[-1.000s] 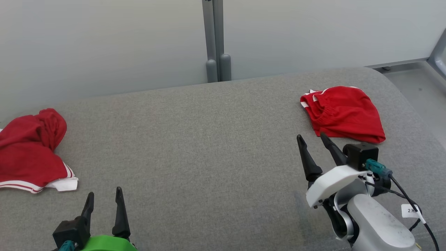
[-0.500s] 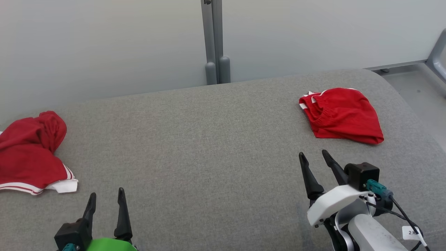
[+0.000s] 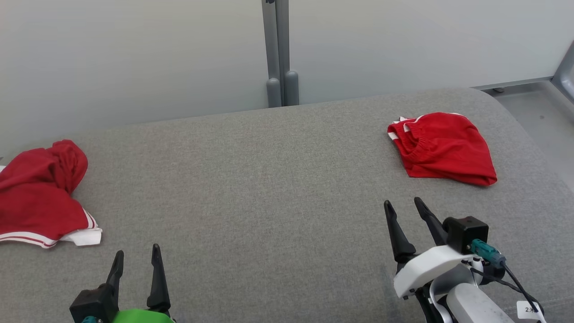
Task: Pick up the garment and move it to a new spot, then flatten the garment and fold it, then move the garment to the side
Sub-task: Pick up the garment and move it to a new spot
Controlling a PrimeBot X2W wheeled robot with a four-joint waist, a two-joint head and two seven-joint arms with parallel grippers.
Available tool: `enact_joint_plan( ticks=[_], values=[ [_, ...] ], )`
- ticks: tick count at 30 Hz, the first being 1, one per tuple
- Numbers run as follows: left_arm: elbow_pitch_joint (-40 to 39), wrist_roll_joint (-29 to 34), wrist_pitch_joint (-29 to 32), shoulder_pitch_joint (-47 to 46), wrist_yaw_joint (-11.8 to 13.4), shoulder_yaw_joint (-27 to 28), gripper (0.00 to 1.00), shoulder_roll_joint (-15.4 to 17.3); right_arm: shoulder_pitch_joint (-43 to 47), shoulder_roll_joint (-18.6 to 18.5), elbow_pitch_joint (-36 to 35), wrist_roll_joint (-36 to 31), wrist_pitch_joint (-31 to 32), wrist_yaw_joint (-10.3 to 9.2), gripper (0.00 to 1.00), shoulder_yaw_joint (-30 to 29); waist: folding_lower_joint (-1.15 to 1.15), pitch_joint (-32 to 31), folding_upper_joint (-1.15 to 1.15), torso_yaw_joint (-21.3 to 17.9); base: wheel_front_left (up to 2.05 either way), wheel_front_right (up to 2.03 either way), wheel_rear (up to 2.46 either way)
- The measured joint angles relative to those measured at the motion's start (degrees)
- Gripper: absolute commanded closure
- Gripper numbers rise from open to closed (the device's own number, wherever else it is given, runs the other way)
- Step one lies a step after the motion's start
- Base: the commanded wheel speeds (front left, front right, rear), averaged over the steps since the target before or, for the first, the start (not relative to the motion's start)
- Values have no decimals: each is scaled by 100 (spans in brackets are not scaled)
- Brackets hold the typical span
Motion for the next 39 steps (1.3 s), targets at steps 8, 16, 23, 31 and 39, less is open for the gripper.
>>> enact_joint_plan(
  ticks=[8, 16, 23, 31, 39],
  values=[
    [-12, 2, 0, 0, 0, -47, 0, 0, 144, 24, -93, -53, 0, 0, 0, -166, 0, 26, 0, 46, 0, 0, 0],
    [-11, 114, 0, -4, -1, -47, 0, 0, 239, 34, -218, -145, 0, -1, 0, -290, 0, 55, 0, 330, 0, 0, 0],
    [-8, 170, -1, -5, 0, 240, 0, 2, 236, 82, -281, -201, 0, 2, 0, -181, 0, 64, 0, 772, 0, 0, 0],
    [-53, 199, -49, -3, 0, 492, 0, 2, 226, 181, -274, -237, 0, 78, 0, -14, 0, 58, 0, 1299, 0, 0, 0],
    [-60, 291, -40, -3, 0, 290, 0, 4, 219, 216, -277, -237, 0, 73, 0, -149, 0, 40, 0, 2015, 0, 0, 0]
  ],
)
